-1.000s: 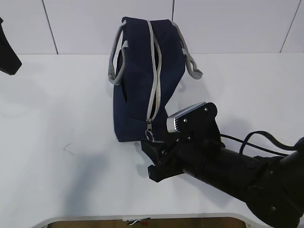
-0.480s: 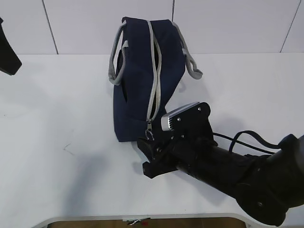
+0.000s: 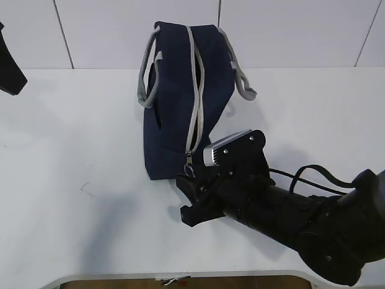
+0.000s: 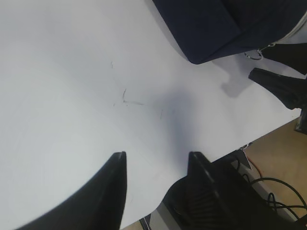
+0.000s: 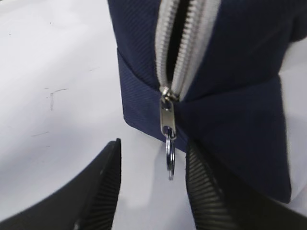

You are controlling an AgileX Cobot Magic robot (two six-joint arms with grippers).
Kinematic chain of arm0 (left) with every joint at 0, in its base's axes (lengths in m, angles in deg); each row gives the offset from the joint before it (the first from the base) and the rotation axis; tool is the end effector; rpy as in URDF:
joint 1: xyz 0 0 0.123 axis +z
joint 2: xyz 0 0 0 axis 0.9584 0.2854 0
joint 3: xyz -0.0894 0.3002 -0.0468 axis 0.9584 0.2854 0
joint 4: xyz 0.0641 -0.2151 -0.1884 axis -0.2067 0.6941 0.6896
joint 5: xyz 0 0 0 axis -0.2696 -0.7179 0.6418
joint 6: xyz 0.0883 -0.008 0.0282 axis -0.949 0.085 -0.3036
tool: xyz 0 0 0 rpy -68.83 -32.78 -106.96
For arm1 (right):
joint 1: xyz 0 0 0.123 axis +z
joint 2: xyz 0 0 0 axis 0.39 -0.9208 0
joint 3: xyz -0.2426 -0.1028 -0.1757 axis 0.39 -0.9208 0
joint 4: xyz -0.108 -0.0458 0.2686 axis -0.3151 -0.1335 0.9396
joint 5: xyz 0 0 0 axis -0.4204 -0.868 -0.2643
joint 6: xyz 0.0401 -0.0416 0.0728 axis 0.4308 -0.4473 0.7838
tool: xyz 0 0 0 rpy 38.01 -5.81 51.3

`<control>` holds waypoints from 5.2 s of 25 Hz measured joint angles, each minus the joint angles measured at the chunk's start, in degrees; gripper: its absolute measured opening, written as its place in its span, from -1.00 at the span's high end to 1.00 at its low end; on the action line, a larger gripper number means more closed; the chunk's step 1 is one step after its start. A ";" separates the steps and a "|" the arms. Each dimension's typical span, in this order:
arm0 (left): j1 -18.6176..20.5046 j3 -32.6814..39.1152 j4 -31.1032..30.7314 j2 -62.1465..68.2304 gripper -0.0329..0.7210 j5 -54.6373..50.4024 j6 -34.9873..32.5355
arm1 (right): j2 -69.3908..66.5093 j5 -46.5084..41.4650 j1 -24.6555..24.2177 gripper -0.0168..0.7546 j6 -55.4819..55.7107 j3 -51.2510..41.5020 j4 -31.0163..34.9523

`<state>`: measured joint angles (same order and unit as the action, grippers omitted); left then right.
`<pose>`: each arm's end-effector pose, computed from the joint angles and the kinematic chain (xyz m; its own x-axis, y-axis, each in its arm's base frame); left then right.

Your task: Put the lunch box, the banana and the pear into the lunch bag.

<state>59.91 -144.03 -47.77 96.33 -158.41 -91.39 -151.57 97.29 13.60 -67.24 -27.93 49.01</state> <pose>0.3007 -0.0951 0.3959 -0.8644 0.2818 -0.4164 0.3853 0.9034 -0.1884 0.2837 0.2126 0.1022 -0.3478 -0.1293 -0.9286 -0.5779 0.8095 0.1037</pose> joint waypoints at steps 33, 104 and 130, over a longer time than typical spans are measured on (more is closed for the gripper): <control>0.00 0.00 0.73 0.00 0.07 0.00 0.00 | 0.00 -2.33 0.00 0.35 0.02 0.11 1.95; 0.00 0.00 1.49 0.00 0.07 0.00 0.13 | 2.73 -17.28 0.00 0.53 4.72 4.94 0.12; 0.00 0.00 1.60 0.00 0.07 0.00 0.13 | 5.06 -20.89 0.00 0.92 4.72 4.94 0.03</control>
<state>59.91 -144.03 -46.17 96.33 -158.41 -91.26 -146.51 76.40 13.60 -62.52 -23.00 49.04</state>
